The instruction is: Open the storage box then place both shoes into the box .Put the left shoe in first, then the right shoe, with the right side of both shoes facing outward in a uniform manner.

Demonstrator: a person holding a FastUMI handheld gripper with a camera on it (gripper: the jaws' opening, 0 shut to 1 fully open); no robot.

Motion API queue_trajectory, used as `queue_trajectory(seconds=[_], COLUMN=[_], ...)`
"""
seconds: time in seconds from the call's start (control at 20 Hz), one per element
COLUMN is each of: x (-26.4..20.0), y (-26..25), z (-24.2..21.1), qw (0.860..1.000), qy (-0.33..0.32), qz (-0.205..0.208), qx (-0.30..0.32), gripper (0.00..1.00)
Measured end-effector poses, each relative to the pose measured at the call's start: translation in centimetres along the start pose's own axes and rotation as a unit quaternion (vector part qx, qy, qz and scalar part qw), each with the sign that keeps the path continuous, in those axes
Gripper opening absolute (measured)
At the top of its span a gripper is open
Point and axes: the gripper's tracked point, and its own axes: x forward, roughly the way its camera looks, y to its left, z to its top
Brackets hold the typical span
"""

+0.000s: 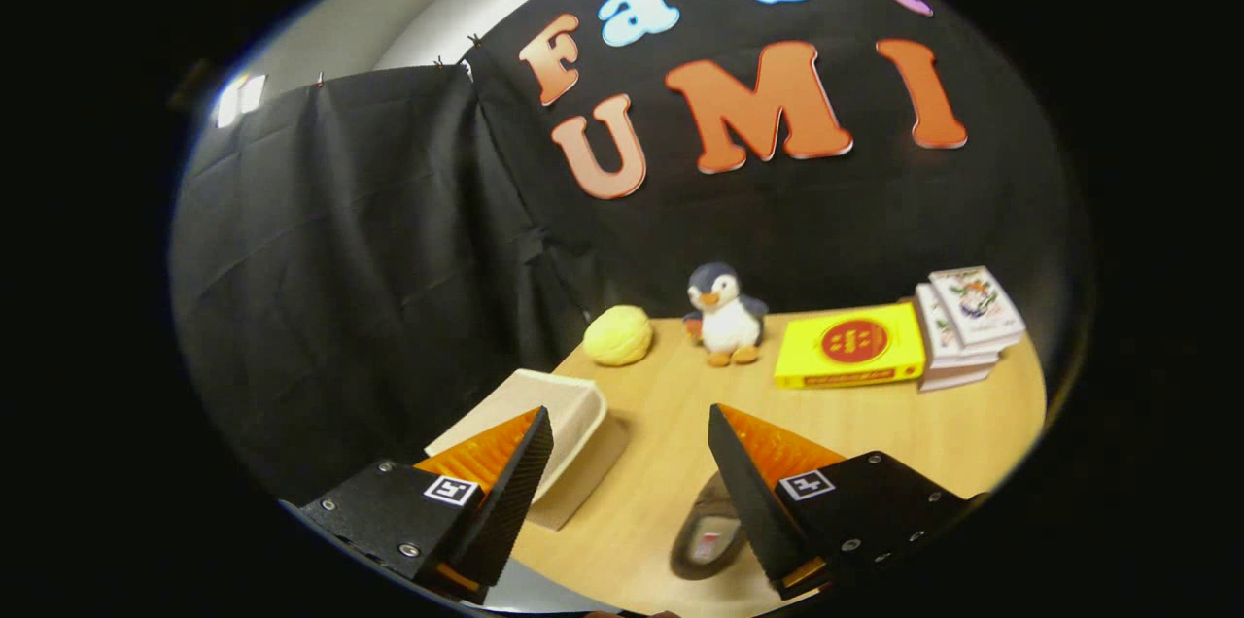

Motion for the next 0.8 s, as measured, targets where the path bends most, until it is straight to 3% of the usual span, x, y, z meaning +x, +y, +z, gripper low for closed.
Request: queue_trajectory(seconds=[0.4, 0.8], x=[6.4, 11.7], y=[4.6, 8.9], z=[-7.5, -14.4], qw=[0.982, 0.932], qy=[0.125, 0.222], qz=[0.079, 0.144], qx=[0.118, 0.248], gripper=[0.96, 0.96])
